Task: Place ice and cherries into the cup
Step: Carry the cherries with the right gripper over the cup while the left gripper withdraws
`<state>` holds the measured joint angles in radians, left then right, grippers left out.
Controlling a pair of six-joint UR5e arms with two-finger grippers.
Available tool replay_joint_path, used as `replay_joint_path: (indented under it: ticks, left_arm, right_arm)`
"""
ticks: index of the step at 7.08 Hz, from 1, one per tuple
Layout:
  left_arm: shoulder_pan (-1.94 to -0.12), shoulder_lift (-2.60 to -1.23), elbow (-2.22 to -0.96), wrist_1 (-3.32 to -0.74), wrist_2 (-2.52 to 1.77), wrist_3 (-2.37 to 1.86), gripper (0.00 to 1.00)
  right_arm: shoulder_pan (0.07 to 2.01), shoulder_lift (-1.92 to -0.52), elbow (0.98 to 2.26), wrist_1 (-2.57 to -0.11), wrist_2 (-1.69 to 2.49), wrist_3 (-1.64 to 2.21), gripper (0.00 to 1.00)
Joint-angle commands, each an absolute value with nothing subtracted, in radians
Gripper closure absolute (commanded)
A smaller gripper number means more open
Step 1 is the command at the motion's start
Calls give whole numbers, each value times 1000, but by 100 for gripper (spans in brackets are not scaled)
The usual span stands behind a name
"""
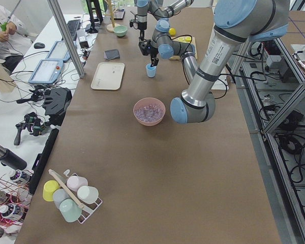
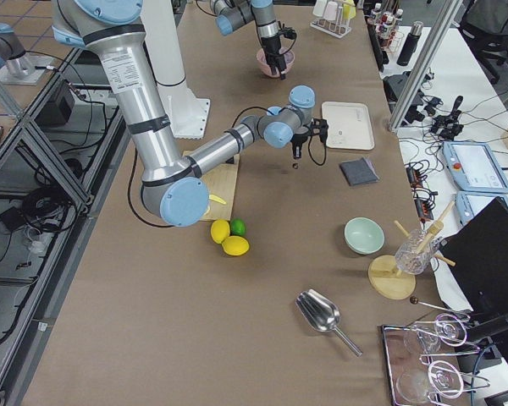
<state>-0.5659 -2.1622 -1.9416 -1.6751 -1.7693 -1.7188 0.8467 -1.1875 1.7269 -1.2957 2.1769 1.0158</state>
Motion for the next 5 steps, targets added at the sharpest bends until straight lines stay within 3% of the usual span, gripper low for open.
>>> replay_joint_path:
  ticks: [1, 3, 5]
  left_arm:
    - [-624, -2021, -2026, -1669, -1834, -1629, 2]
    - [-690, -1949, -2022, -1670, -1922, -1526, 2]
    - [-703, -1940, -2025, -1671, -1925, -1500, 2]
  right_arm:
    - [792, -1075, 1787, -1295, 2171, 1212, 100]
    - [715, -970, 1801, -1296, 2096, 1371, 100]
    - [628, -966, 1807, -1295, 1985, 1379, 100]
